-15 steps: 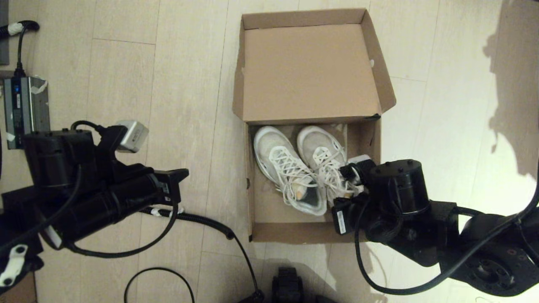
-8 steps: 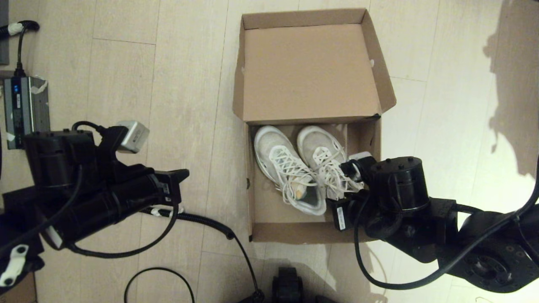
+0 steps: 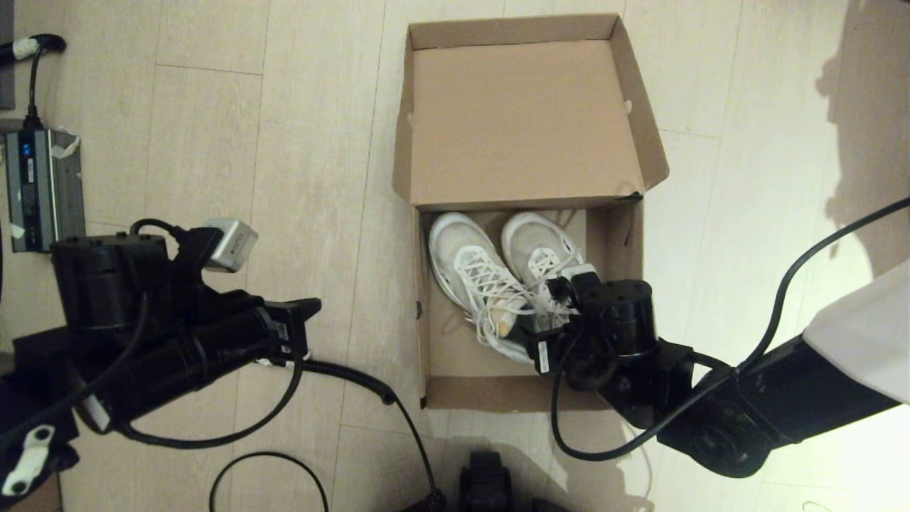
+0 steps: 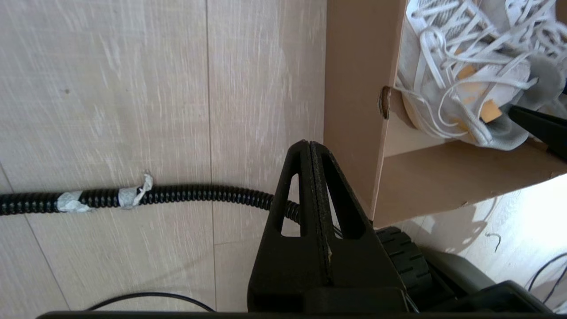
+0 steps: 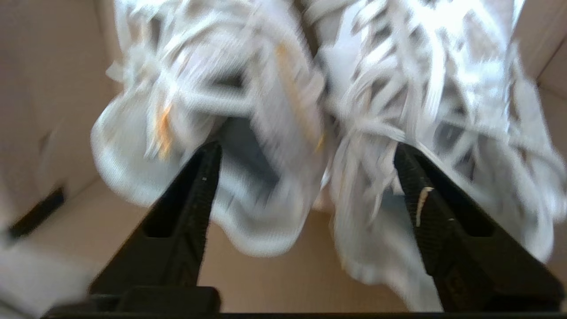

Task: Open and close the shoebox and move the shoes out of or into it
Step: Put the shoes out of the shoe box

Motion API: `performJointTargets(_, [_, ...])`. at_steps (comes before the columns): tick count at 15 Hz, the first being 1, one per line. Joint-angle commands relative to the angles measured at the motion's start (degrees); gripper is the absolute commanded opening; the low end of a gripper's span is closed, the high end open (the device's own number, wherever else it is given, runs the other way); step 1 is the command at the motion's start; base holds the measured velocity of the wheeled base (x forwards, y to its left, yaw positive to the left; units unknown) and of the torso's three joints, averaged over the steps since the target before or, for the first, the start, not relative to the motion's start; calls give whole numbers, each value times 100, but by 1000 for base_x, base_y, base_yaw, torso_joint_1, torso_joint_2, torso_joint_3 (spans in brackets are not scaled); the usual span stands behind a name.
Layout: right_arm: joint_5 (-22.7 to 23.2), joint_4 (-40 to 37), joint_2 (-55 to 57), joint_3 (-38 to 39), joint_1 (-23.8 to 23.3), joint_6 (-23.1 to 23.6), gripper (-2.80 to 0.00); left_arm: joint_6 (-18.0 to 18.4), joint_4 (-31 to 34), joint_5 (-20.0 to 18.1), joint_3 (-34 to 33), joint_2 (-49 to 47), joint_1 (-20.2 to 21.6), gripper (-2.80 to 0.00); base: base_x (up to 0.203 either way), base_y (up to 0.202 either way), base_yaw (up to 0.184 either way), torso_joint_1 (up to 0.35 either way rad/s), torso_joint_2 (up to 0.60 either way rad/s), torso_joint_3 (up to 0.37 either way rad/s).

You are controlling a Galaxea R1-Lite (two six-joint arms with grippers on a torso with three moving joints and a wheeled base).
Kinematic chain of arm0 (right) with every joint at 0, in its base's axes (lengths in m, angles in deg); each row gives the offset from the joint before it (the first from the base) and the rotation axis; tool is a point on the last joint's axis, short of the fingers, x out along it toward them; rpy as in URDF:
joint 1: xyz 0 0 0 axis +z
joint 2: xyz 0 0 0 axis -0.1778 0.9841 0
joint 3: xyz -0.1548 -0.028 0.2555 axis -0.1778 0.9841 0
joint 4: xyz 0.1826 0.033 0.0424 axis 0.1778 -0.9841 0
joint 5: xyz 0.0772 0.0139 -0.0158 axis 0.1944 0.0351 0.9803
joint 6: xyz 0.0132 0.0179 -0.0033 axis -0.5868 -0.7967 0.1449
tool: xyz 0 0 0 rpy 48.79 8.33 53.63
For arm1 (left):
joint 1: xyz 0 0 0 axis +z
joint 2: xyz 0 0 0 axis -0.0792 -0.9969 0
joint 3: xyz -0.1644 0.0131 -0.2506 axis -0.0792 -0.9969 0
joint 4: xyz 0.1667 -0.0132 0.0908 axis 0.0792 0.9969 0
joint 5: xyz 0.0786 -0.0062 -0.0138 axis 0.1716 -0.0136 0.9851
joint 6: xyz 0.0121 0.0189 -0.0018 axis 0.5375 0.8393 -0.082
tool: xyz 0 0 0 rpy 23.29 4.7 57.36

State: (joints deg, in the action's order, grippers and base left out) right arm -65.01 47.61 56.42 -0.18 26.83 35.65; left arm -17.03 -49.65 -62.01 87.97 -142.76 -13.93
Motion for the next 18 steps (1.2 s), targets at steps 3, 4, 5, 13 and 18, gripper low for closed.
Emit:
performJointTargets(3, [-14,45,311,-70,-166,32,0,-16,-36,3,-182,192,10,-280,0,0,0,0,0,0])
performJointTargets(4, [-14,56,405,-131,-212,29,0,-16,-36,2,-182,192,10,-280,0,0,0,0,0,0])
performJointTargets(5, [-13,63,487,-206,-263,31,0,-16,-36,8,-182,185,10,-280,0,0,0,0,0,0])
performJointTargets(13, [22,655,1176,-862,-385,50,0,-8,-35,20,-200,290,19,-280,0,0,0,0,0,0])
performJointTargets(18, [-22,641,1169,-812,-386,55,-280,-7,-27,20,-209,387,62,-280,0,0,0,0,0,0])
